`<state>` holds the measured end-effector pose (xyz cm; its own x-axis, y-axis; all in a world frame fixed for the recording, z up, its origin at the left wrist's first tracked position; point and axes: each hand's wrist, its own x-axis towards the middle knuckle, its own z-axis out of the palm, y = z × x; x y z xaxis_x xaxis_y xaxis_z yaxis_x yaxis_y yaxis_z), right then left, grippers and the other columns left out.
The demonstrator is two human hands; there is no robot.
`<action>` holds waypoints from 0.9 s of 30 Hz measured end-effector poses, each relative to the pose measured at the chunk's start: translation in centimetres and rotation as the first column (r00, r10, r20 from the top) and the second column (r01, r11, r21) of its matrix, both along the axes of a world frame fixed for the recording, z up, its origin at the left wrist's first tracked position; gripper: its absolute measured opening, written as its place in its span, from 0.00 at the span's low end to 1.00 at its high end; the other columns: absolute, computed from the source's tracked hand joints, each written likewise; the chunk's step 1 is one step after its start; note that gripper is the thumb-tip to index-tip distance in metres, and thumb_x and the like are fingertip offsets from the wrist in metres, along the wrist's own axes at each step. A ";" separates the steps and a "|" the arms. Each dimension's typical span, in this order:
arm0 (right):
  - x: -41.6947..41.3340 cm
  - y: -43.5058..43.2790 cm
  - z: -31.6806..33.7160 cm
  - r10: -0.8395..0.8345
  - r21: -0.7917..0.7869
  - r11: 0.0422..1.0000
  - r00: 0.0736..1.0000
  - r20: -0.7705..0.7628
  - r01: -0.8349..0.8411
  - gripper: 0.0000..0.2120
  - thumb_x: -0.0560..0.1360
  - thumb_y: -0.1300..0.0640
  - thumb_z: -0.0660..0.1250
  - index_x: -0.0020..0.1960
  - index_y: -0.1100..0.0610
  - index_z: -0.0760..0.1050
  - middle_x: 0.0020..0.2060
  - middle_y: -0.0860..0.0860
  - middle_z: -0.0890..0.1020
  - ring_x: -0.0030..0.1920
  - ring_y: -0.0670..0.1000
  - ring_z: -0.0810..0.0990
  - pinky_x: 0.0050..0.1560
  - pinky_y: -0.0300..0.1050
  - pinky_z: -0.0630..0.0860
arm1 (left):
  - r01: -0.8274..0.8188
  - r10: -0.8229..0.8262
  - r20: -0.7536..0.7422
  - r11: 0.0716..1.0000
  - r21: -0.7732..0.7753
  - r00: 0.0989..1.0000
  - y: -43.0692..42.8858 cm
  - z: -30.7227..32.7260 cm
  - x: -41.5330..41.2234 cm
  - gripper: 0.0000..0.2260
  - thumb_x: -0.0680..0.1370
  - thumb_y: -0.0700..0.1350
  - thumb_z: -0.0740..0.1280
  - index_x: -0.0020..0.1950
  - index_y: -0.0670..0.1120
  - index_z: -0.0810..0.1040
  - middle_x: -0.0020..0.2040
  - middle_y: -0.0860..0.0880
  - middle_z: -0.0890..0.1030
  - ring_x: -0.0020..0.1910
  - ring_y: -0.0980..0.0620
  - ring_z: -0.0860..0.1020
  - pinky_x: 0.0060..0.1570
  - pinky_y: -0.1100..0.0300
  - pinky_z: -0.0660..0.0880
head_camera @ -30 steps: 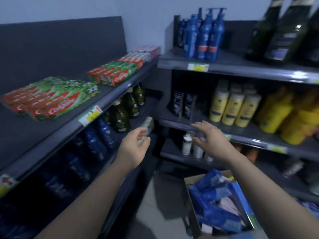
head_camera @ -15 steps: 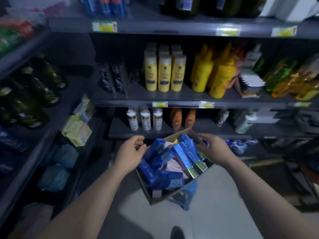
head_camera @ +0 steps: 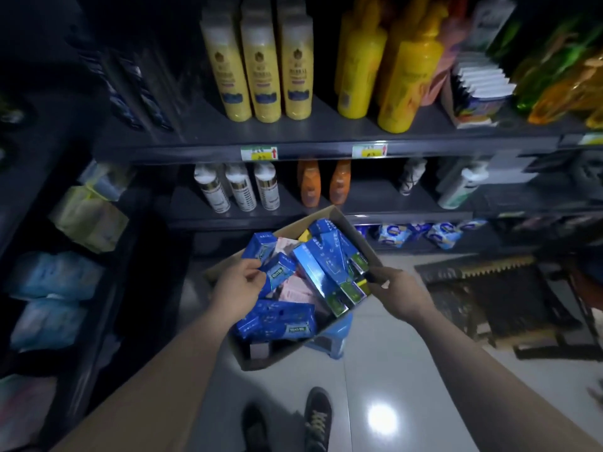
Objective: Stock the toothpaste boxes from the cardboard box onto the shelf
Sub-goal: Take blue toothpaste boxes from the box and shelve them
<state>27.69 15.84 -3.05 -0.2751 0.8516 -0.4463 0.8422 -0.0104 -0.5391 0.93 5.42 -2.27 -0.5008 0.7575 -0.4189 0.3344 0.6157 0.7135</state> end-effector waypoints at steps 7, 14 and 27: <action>-0.4 0.7 -6.3 -0.141 -0.130 0.983 0.988 -0.057 0.133 0.19 0.75 0.52 0.69 0.63 0.57 0.77 0.56 0.53 0.81 0.51 0.51 0.77 0.46 0.36 0.66 | 0.017 -0.015 0.044 0.999 -0.041 0.999 3.6 -4.4 -0.4 0.14 0.78 0.43 0.65 0.64 0.44 0.76 0.60 0.48 0.80 0.58 0.52 0.77 0.57 0.60 0.70; -2.2 1.7 -10.8 -0.002 -0.191 0.982 0.998 0.055 0.013 0.21 0.74 0.40 0.65 0.62 0.51 0.74 0.55 0.52 0.81 0.59 0.55 0.76 0.65 0.52 0.67 | 0.036 -0.033 0.077 0.998 -0.043 0.996 6.8 -8.0 -0.5 0.14 0.79 0.44 0.64 0.64 0.46 0.76 0.62 0.51 0.79 0.59 0.53 0.77 0.60 0.59 0.71; -0.9 2.2 -13.0 -0.139 -0.201 0.972 0.986 -0.088 0.119 0.30 0.60 0.39 0.70 0.57 0.53 0.76 0.54 0.55 0.80 0.50 0.55 0.79 0.59 0.49 0.73 | 0.097 -0.096 0.053 0.995 -0.019 0.994 9.5 -9.4 0.2 0.12 0.80 0.42 0.63 0.62 0.43 0.77 0.62 0.47 0.79 0.59 0.51 0.77 0.56 0.60 0.71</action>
<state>26.80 18.06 -16.08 -0.2209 0.7825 -0.5821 0.7683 -0.2280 -0.5981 1.18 14.91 -11.71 -0.4032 0.7914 -0.4595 0.3557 0.5982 0.7181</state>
